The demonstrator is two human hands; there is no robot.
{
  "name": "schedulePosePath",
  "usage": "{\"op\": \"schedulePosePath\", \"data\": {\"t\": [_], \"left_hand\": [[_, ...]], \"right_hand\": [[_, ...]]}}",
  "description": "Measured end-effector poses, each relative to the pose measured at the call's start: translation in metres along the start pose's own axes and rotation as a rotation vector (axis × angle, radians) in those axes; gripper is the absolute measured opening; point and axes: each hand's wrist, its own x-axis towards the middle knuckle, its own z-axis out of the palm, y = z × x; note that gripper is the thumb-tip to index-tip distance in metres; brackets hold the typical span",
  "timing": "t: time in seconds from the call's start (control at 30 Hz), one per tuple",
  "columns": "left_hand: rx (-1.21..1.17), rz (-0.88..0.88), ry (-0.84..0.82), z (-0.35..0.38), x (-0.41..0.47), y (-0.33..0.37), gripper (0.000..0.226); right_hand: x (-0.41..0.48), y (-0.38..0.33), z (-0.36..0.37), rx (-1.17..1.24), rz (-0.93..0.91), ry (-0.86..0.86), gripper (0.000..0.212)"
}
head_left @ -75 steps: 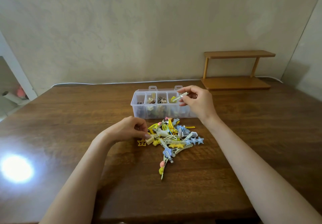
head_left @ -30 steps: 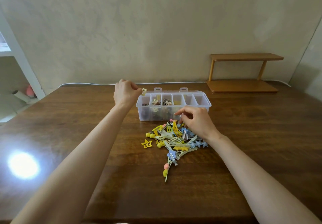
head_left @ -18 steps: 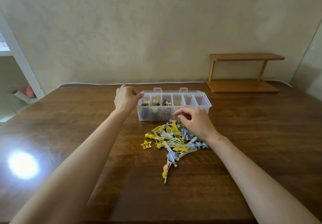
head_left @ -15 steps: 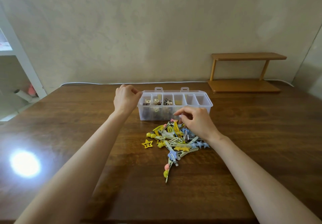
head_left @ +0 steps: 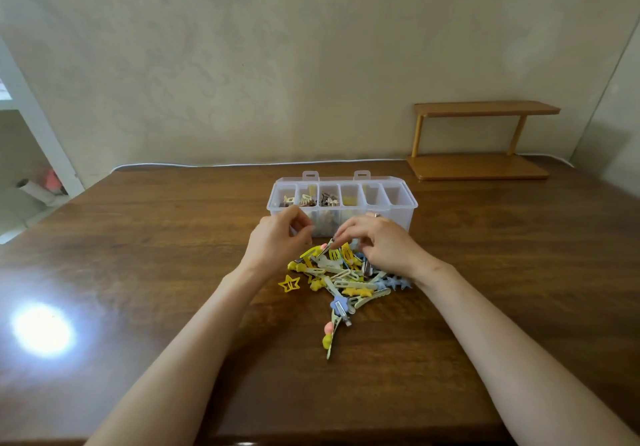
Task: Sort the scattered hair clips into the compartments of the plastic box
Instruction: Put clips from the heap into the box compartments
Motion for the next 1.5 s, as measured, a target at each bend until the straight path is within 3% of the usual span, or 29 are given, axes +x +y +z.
{"op": "schedulePosePath", "data": {"t": [0.27, 0.43, 0.7, 0.83, 1.1, 1.3, 1.37, 1.5], "left_hand": [[0.008, 0.036, -0.081, 0.009, -0.004, 0.000, 0.009], [0.024, 0.063, -0.118, 0.012, -0.004, 0.000, 0.009], [0.144, 0.197, -0.271, 0.010, -0.001, -0.003, 0.009], [0.151, 0.191, -0.314, 0.007, 0.000, -0.004, 0.011], [0.148, 0.182, -0.317, 0.007, -0.002, 0.001, 0.013], [0.153, 0.194, -0.300, 0.007, -0.002, 0.002, 0.016], [0.152, 0.193, -0.299, 0.008, -0.003, 0.002, 0.014], [0.177, 0.199, -0.297, 0.009, -0.004, 0.003, 0.010]], "right_hand": [[0.002, 0.001, 0.000, 0.046, 0.053, 0.086, 0.006], [0.000, -0.002, -0.006, 0.130, 0.084, 0.200, 0.011], [-0.003, 0.001, -0.029, 0.363, 0.175, 0.740, 0.010], [0.000, 0.011, -0.028, 0.248, 0.180, 0.794, 0.009], [0.008, 0.023, -0.018, 0.045, 0.107, 0.640, 0.028], [0.000, 0.013, -0.024, 0.020, 0.054, 0.677, 0.025], [-0.001, 0.007, -0.024, 0.058, 0.058, 0.575, 0.021], [-0.003, 0.001, -0.018, -0.079, 0.088, 0.212, 0.024]]}}
